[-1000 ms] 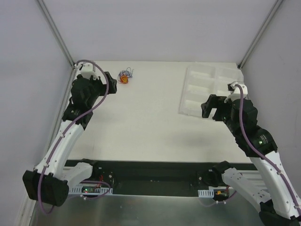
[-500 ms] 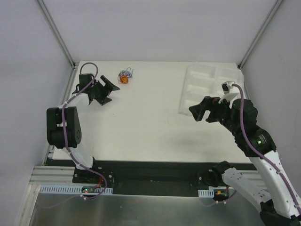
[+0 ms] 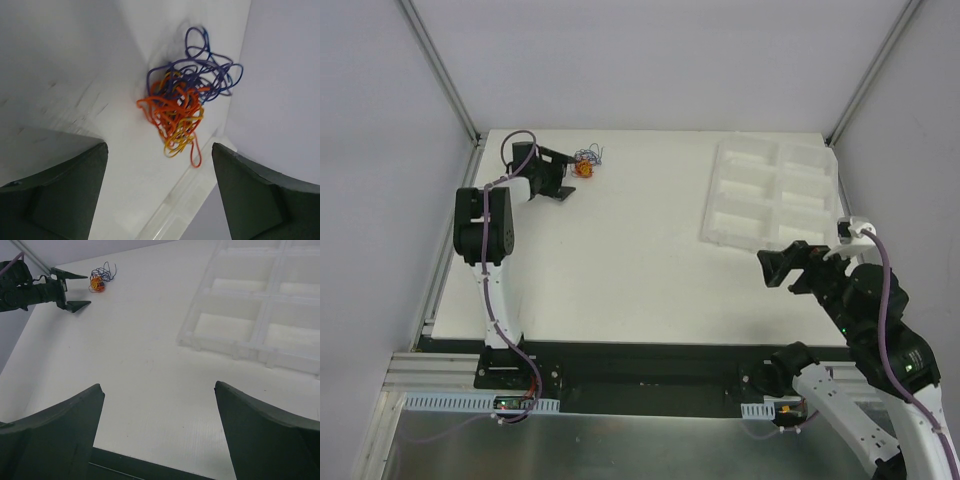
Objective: Untangle the cables
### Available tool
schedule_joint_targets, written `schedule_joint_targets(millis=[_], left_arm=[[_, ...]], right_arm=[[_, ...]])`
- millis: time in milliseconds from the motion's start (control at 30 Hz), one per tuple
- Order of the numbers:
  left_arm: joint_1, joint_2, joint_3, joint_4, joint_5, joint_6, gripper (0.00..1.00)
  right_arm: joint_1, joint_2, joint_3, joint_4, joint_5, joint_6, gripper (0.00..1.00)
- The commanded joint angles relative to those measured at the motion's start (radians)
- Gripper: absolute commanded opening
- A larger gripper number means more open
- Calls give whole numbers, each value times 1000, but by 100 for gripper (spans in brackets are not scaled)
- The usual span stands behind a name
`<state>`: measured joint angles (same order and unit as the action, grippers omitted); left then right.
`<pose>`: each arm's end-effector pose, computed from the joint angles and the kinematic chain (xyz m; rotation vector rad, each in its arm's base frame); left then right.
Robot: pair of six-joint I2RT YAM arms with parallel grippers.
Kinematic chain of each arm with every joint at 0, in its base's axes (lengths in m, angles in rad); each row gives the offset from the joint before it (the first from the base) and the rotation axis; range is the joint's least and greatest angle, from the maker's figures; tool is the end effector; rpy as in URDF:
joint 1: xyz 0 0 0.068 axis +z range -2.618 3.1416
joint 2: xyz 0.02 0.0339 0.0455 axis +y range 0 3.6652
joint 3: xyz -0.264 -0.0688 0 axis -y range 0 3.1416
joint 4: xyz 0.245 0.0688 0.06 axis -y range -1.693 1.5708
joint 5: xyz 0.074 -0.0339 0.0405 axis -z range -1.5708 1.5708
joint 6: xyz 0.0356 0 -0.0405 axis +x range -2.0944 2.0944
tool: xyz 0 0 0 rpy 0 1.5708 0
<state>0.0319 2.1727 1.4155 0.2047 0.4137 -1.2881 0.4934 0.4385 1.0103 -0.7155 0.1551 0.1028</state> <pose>0.4797 0.0010 0.1505 -1.1924 1.9740 -1.1403 0.0577 0.0248 0.3930 -0.2201 1.7084 0.3093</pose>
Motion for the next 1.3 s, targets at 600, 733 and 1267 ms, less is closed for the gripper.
schedule_joint_targets(millis=[600,733,1267], left_arm=[[-125,-291,-263,-131,-164,249,0],[-223,-564,-573,-129,-138,311,0],[-343,-1103,-792,-454,125,607,56]], right_arm=[[33,221,-45,140,-20,38,98],[129,328,-111,269,-51,64,97],[275,715,-203,573,-209,228,99]])
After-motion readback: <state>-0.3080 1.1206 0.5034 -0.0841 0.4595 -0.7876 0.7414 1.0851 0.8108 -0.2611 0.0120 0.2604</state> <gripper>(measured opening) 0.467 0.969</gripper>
